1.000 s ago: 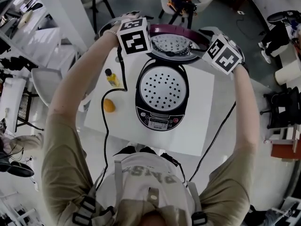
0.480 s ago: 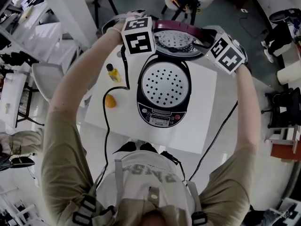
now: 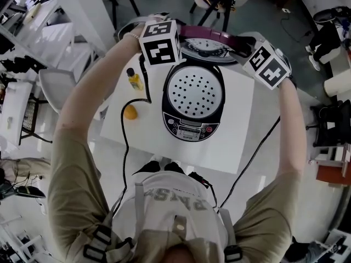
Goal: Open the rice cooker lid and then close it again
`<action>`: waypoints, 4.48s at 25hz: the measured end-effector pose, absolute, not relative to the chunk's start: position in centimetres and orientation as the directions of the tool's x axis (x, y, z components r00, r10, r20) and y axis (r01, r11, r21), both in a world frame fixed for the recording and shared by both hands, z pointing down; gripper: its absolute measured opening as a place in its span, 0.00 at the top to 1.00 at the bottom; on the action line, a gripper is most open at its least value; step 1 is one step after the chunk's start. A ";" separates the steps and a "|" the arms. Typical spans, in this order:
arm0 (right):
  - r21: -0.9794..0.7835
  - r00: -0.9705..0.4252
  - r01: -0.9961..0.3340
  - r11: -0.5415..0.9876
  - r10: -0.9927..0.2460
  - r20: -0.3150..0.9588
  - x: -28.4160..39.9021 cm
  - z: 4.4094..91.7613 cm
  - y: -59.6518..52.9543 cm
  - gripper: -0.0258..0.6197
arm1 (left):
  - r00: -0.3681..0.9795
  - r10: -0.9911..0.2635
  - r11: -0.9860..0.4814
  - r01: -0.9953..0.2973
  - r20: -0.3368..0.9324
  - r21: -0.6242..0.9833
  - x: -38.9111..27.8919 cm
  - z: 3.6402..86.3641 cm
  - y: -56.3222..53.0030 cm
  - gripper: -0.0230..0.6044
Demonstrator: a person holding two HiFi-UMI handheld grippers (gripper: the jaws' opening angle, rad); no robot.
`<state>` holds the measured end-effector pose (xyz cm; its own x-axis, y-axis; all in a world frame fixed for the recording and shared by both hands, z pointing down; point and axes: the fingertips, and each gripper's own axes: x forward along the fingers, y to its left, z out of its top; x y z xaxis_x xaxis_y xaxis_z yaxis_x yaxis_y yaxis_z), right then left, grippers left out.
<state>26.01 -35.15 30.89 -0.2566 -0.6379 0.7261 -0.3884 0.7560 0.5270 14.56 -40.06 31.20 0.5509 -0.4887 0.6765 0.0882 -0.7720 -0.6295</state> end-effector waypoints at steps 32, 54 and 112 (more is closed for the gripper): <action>0.401 -0.290 -0.278 0.873 -0.474 0.831 22.3 37.0 -22.3 0.54 | 0.517 -0.288 -0.836 0.275 0.806 -0.475 10.7 38.0 -26.8 0.43; 0.241 -0.308 -0.229 0.943 -0.305 0.901 21.0 43.9 -16.0 0.49 | 0.421 -0.160 -0.854 0.395 0.893 -0.339 9.1 44.9 -21.5 0.39; 0.017 -0.309 -0.166 0.986 -0.068 0.949 20.2 51.4 -11.9 0.38 | 0.303 -0.011 -0.871 0.465 0.953 -0.158 7.9 52.6 -17.8 0.26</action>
